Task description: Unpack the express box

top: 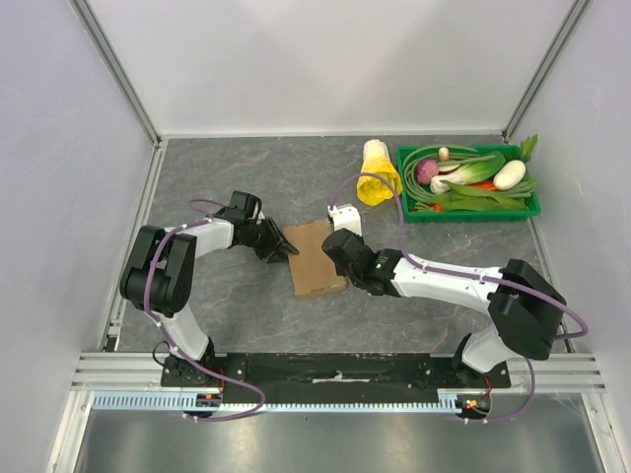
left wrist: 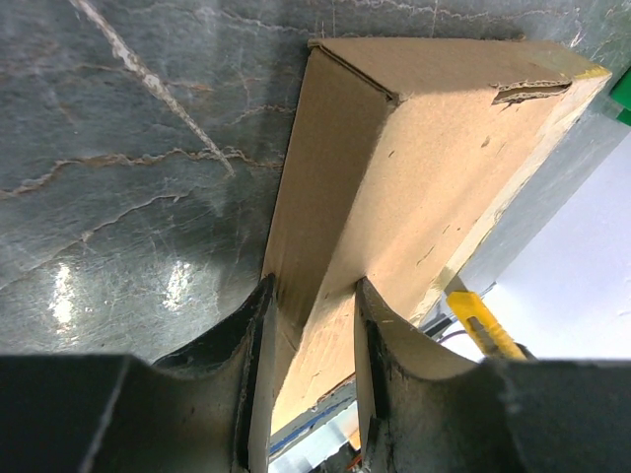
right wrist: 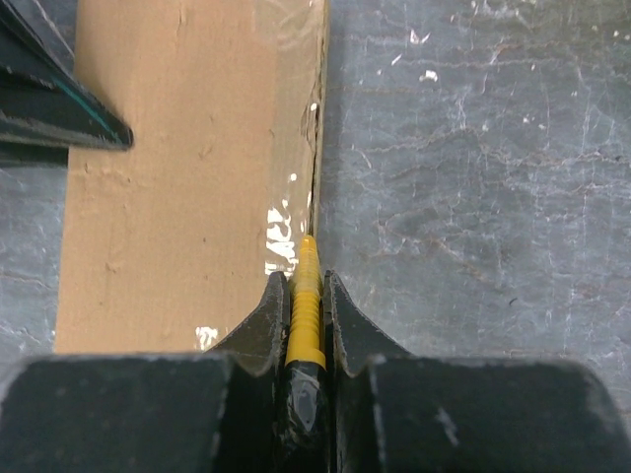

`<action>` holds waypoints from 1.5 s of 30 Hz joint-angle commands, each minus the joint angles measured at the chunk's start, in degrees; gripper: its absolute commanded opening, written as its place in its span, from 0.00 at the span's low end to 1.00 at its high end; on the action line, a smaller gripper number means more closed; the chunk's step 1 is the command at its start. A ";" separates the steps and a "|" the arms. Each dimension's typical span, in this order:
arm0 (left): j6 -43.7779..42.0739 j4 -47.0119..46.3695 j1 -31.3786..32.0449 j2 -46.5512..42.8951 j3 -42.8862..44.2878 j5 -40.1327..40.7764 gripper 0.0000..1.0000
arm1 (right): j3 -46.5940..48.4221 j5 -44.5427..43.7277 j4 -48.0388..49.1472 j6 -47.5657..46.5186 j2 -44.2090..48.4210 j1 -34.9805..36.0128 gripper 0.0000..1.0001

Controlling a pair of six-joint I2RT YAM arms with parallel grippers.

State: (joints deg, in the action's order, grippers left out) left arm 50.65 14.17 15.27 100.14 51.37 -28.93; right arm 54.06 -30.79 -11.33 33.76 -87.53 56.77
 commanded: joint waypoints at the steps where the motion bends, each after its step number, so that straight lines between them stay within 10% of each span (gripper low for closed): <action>1: 3.31 2.00 0.11 2.34 -1.98 9.59 0.25 | -2.20 3.36 -4.13 2.71 1.74 2.11 0.00; 45: 2.52 3.93 0.11 0.94 -1.37 13.99 0.25 | -2.12 5.38 -12.22 8.78 13.61 5.01 0.00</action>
State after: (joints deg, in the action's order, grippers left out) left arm 52.10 14.41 15.64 99.44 51.18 -27.53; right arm 49.56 -27.75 -21.08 40.80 -76.99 60.66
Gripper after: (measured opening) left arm 0.379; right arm 0.143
